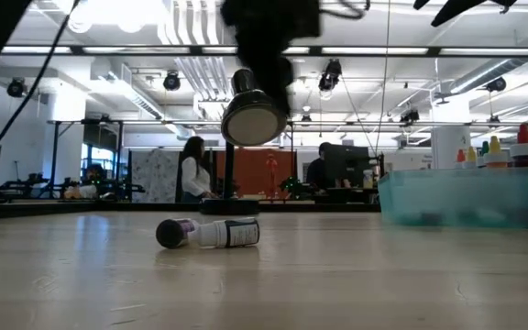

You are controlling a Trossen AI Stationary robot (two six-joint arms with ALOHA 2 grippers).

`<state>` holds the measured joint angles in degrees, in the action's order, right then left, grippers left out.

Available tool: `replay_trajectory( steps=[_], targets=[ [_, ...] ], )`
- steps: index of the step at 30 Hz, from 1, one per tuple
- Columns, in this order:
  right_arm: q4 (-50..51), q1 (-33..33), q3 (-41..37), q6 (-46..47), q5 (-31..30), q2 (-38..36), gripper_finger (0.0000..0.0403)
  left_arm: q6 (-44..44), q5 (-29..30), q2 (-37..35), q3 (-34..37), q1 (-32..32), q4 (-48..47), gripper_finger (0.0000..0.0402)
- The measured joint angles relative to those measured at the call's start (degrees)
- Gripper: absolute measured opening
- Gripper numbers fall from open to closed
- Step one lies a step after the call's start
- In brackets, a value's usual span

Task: Pick & Place food coloring
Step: Put the left small purple food coloring bottle into the green bin

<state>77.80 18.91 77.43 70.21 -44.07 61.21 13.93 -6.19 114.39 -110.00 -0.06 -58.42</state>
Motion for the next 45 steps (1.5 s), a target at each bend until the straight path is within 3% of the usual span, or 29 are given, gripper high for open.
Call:
replay_trajectory(
  steps=[5, 10, 14, 17, 28, 37, 45],
  targets=[
    [-0.3, 0.0, -1.0, 0.1, 2.6, 0.1, 0.0224, -21.9, -0.2, -9.6, 19.3, 2.2, 3.5, 0.0160],
    [-0.5, -0.1, -1.6, 0.3, 3.4, 0.1, 0.0224, -51.3, -0.1, -16.4, 37.7, 6.2, 16.3, 0.0159],
    [-0.5, 0.0, -1.9, 0.3, 3.6, 0.1, 0.0224, -71.1, -0.4, -19.3, 47.8, 9.6, 31.0, 0.0158],
    [-0.5, -0.1, -1.9, 0.3, 3.6, 0.1, 0.0224, -80.3, -0.2, -19.1, 51.6, 12.0, 35.3, 0.0158],
    [-0.6, 0.0, -2.2, 2.2, 3.6, 0.1, 0.0224, -91.6, 7.8, -18.2, 52.0, 17.3, 37.9, 0.0158],
    [-0.6, 0.0, -2.8, 4.4, 3.8, 0.1, 0.0224, -92.4, 7.6, -11.3, 48.2, 19.1, 39.2, 0.0158],
    [-0.5, 0.0, -2.8, 4.3, 4.1, 0.1, 0.0224, -92.3, 7.7, -9.4, 47.4, 19.5, 37.8, 0.0154]
  ],
)
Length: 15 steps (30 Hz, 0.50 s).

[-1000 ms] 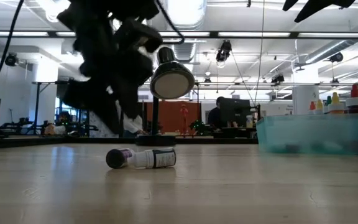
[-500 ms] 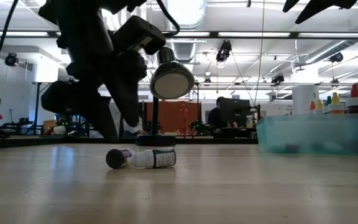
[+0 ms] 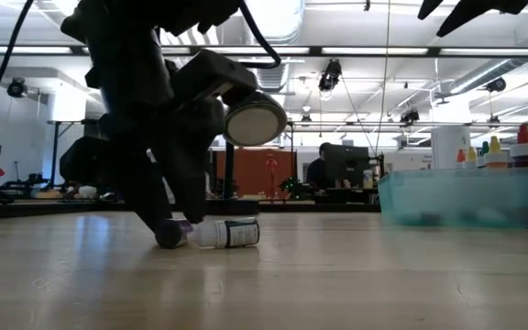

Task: Pick & Place food coloring
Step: Put the left small purple food coloring bottle into the green bin

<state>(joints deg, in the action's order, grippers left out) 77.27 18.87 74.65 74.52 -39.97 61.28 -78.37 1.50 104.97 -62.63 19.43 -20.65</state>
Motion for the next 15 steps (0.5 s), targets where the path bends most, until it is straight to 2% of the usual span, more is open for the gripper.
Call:
replay_trajectory(
  steps=[4, 15],
  targets=[
    [0.1, 0.0, -0.2, -0.9, 0.0, 0.0, 0.0224, 0.3, 0.2, 0.7, -0.1, 0.0, -1.1, 0.0133],
    [0.4, 0.0, -1.2, -1.2, 0.0, 0.0, 0.0224, 1.7, 0.9, 0.9, 0.0, -0.1, -1.9, 0.0046]
  ],
)
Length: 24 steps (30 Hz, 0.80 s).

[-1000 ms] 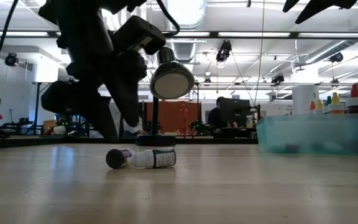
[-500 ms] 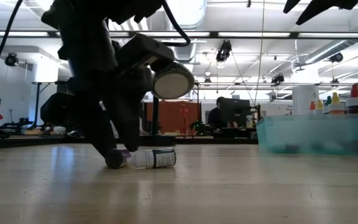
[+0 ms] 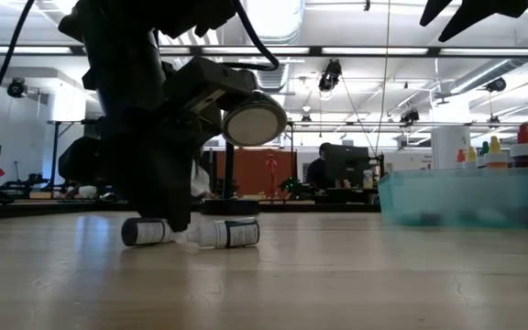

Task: Pick & Place food coloring
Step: Put the left small purple food coloring bottle into the green bin

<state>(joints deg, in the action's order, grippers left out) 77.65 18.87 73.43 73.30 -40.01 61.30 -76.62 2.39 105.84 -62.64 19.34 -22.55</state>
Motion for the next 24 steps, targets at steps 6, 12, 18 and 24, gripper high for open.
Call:
replay_trajectory(
  steps=[6, 12, 18, 24],
  targets=[
    [0.1, 0.0, -1.7, 0.1, 0.0, 0.0, 0.0224, 1.1, -0.4, -0.1, 0.0, -0.7, -0.1, 0.0031],
    [0.0, 0.0, -2.3, 0.5, 0.0, 0.0, 0.0224, 3.9, -1.3, -0.1, -0.8, -1.9, -0.8, 0.0031],
    [0.0, 0.0, -1.2, -1.0, -1.2, -0.2, 0.0224, 11.6, 3.1, 0.3, -5.3, -5.7, -3.7, 0.0031],
    [0.0, 0.0, 0.5, -3.0, -3.7, -0.5, 0.0224, 25.4, 5.2, 0.3, -11.7, -12.2, -2.9, 0.0030]
  ],
)
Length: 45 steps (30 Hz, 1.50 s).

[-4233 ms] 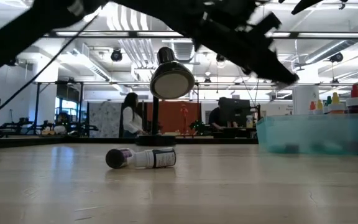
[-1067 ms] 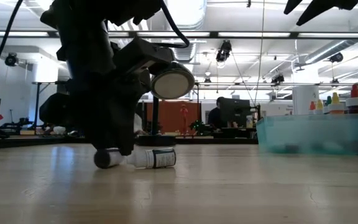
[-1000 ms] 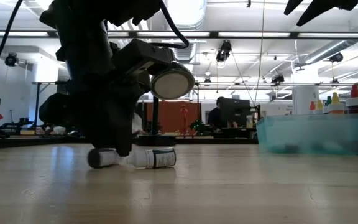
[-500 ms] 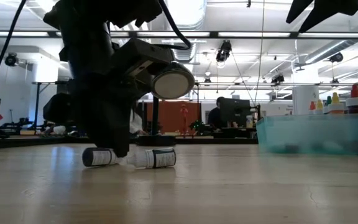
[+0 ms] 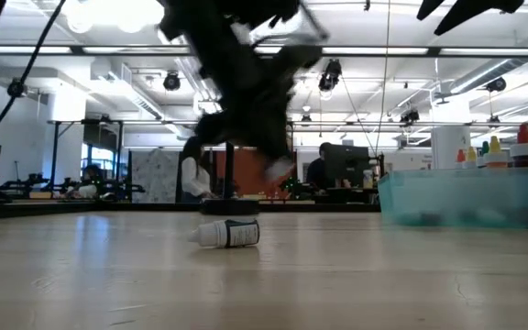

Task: Pick & Place food coloring
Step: Put the left small purple food coloring bottle into the green bin, then put the small purple food coloring bottle into the green bin

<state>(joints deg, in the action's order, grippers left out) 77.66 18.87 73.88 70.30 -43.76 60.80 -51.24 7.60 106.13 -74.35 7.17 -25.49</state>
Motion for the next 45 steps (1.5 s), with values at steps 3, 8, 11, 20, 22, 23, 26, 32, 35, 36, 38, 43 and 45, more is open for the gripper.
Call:
replay_trajectory(
  steps=[3, 8, 11, 20, 22, 23, 26, 32, 35, 36, 38, 43, 45],
  targets=[
    [0.0, 0.0, 0.8, -1.0, -1.3, -0.5, 0.0224, 9.2, 0.4, -0.1, -4.3, -3.1, 5.7, 0.0030],
    [0.0, 0.0, 1.8, -1.8, -2.3, -1.5, 0.0224, 21.9, 0.0, 2.0, -12.9, -6.6, 13.2, 0.0030],
    [0.0, 0.0, 2.0, -2.0, -3.5, -2.4, 0.0224, 28.1, -0.7, 5.8, -17.8, -8.0, 17.8, 0.0030],
    [0.0, 0.0, 3.1, -1.7, -5.9, -4.2, 0.0224, 31.6, -7.4, 25.7, -38.3, -9.6, 17.4, 0.0030],
    [0.0, 0.0, 3.1, -1.7, -5.9, -4.2, 0.0224, 33.0, -5.1, 29.1, -43.4, -9.6, 13.6, 0.0030],
    [0.0, 0.0, 3.0, -1.5, -5.7, -4.1, 0.0224, 33.6, -3.7, 30.7, -46.0, -9.6, 11.3, 0.0030],
    [0.0, 0.0, 2.9, -1.0, -5.3, -4.0, 0.0224, 35.6, -2.1, 34.8, -52.7, -9.6, 3.1, 0.0040],
    [0.0, 0.0, 2.8, -0.9, -4.1, -4.0, 0.0224, 38.0, -0.1, 37.4, -59.1, -9.0, -6.4, 0.0107],
    [0.0, 0.0, 2.7, -0.9, -4.1, -4.0, 0.0224, 40.9, 0.0, 35.3, -60.0, -8.4, -10.4, 0.0130],
    [0.0, 0.0, 2.7, -1.1, -4.1, -4.0, 0.0224, 43.4, -0.2, 34.5, -59.8, -8.1, -10.9, 0.0135],
    [0.0, 0.0, 2.6, -1.3, -4.1, -4.0, 0.0224, 50.3, -0.8, 31.9, -59.1, -7.4, -10.8, 0.0139],
    [0.2, 0.0, 1.8, -1.9, -3.9, -4.1, 0.0224, 63.1, -1.2, 23.1, -54.8, -5.3, -16.1, 0.0141],
    [0.1, 0.0, 1.4, -2.4, -3.9, -4.1, 0.0224, 64.4, -1.5, 19.8, -51.2, -5.2, -18.9, 0.0142]
  ],
)
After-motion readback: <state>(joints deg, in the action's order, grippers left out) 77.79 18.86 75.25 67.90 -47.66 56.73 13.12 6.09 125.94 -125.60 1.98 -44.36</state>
